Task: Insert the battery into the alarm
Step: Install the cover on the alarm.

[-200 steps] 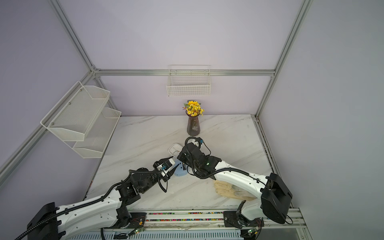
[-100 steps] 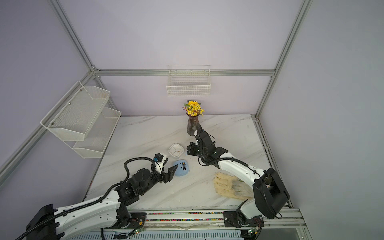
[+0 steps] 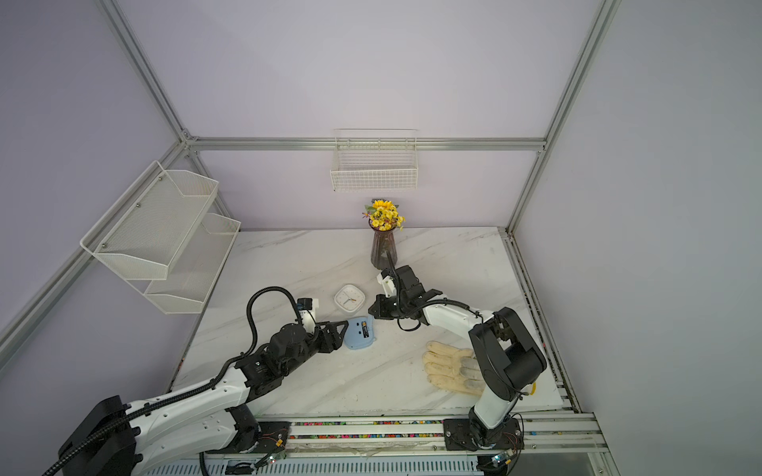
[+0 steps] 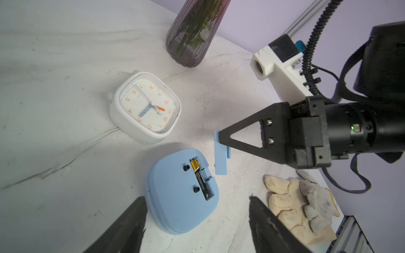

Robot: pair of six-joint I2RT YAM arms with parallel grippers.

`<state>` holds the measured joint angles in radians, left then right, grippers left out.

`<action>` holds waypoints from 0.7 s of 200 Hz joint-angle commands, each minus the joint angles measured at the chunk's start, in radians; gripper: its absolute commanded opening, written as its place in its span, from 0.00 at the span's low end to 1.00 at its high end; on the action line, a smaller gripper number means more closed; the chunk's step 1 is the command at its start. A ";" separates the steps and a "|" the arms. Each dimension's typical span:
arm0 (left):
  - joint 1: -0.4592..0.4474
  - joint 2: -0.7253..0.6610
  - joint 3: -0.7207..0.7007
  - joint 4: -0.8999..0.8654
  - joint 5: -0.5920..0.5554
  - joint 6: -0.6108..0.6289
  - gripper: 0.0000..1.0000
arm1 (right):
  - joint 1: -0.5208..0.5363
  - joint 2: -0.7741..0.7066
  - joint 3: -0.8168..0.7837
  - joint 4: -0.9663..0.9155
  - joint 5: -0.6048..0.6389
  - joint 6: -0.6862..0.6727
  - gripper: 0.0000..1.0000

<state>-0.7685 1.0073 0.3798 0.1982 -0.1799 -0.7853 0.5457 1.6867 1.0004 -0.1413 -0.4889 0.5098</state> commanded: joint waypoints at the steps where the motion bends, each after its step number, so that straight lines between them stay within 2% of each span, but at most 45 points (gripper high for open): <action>1: 0.023 -0.006 -0.031 0.052 0.032 -0.101 0.74 | 0.001 0.015 0.023 0.031 -0.053 -0.039 0.00; 114: 0.040 0.124 -0.028 0.118 0.065 -0.118 0.74 | 0.001 0.130 0.058 0.035 -0.156 -0.038 0.03; 140: 0.041 0.134 -0.026 0.122 0.065 -0.120 0.74 | 0.000 0.131 0.058 0.022 -0.129 -0.044 0.10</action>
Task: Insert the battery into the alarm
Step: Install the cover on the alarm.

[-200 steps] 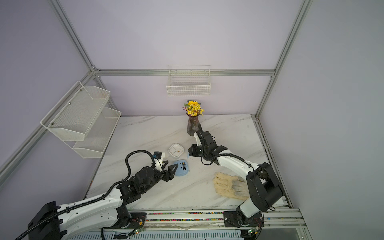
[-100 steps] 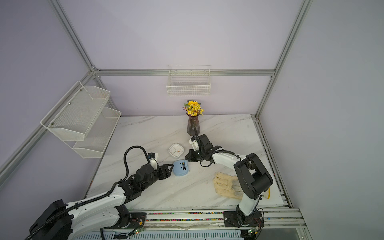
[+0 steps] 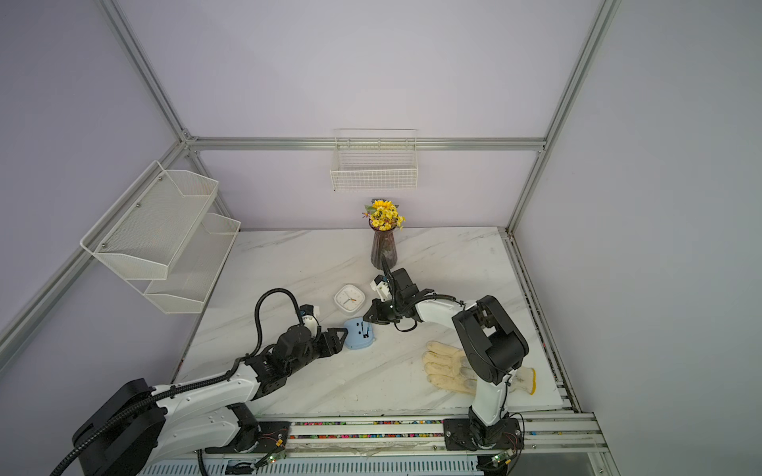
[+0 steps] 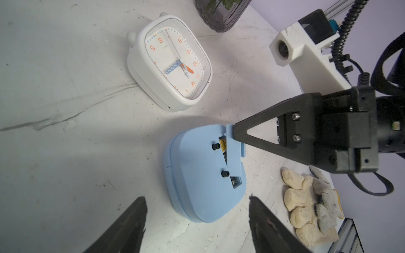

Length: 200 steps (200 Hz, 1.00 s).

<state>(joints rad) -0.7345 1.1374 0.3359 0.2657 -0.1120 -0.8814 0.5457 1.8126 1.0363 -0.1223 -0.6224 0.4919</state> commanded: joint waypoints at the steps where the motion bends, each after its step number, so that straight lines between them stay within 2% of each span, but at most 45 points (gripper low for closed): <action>1: 0.007 0.004 0.019 0.055 -0.003 -0.024 0.74 | 0.000 0.005 0.022 0.002 0.006 -0.028 0.10; 36: 0.007 0.017 0.022 0.053 -0.006 -0.025 0.74 | 0.002 -0.012 0.028 -0.013 0.070 -0.023 0.26; 65: 0.008 0.024 0.023 0.050 -0.009 -0.031 0.74 | 0.003 -0.042 0.044 -0.034 0.144 -0.006 0.31; 120: 0.007 0.041 0.030 0.041 0.004 -0.042 0.73 | 0.052 -0.151 0.024 -0.098 0.361 0.018 0.30; 157: 0.007 0.066 0.027 0.067 0.000 -0.064 0.72 | 0.101 -0.196 -0.043 -0.051 0.412 0.080 0.30; 200: 0.007 0.065 0.002 0.101 -0.025 -0.104 0.70 | 0.161 -0.162 -0.042 -0.066 0.473 0.108 0.26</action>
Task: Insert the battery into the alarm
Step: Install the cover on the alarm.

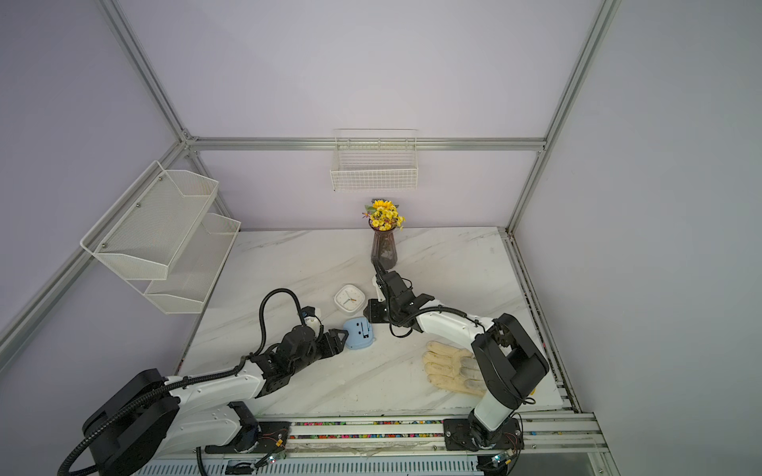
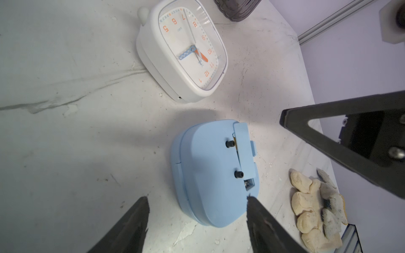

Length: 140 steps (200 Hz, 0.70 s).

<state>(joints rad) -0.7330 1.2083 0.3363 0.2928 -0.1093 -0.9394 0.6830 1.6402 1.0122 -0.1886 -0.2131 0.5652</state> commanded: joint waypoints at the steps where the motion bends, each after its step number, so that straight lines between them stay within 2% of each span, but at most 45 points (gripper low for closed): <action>1: 0.006 -0.006 0.002 0.075 -0.027 -0.047 0.70 | 0.024 0.011 -0.019 0.000 0.065 0.035 0.25; 67: 0.006 0.003 -0.004 0.082 -0.013 -0.066 0.70 | 0.059 0.044 -0.009 -0.048 0.173 0.046 0.22; 140: 0.006 0.045 0.002 0.111 0.018 -0.071 0.70 | 0.068 0.059 -0.044 0.006 0.116 0.083 0.20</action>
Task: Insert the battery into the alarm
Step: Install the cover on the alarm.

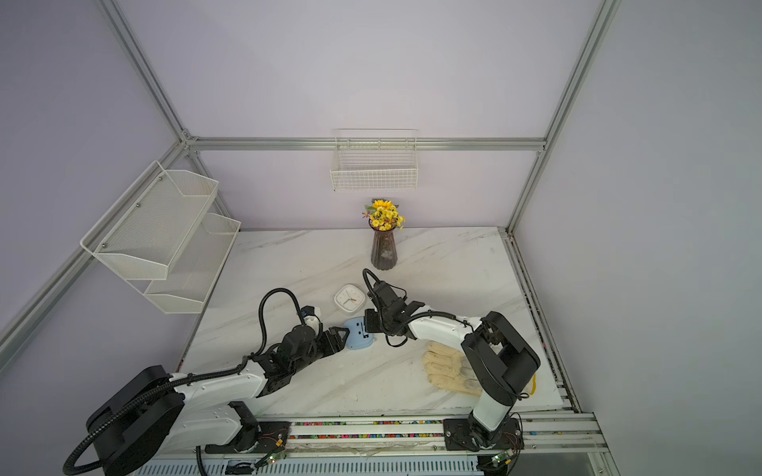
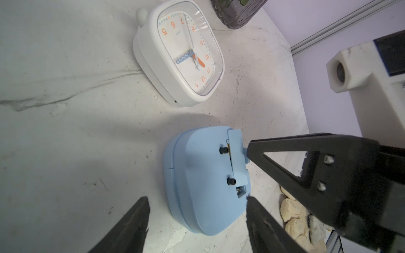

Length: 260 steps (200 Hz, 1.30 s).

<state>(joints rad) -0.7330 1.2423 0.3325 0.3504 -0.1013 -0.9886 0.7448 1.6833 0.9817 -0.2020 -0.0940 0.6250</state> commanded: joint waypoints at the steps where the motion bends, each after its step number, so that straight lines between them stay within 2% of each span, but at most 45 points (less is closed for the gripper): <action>1: 0.006 0.011 0.006 0.053 0.011 -0.022 0.70 | 0.007 0.017 -0.013 0.019 -0.003 0.023 0.20; 53: 0.006 0.024 0.007 0.061 0.011 -0.024 0.70 | 0.011 0.020 -0.023 0.032 -0.015 0.038 0.15; 149: 0.006 0.040 0.009 0.062 0.009 -0.022 0.70 | 0.013 0.013 -0.005 -0.015 0.019 0.027 0.00; 260: 0.006 0.052 0.016 0.064 0.002 -0.009 0.70 | 0.013 -0.043 -0.028 -0.027 0.015 0.034 0.00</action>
<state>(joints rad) -0.7330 1.2922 0.3325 0.3740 -0.0853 -0.9947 0.7502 1.6703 0.9699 -0.1997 -0.0959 0.6506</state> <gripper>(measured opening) 0.701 0.043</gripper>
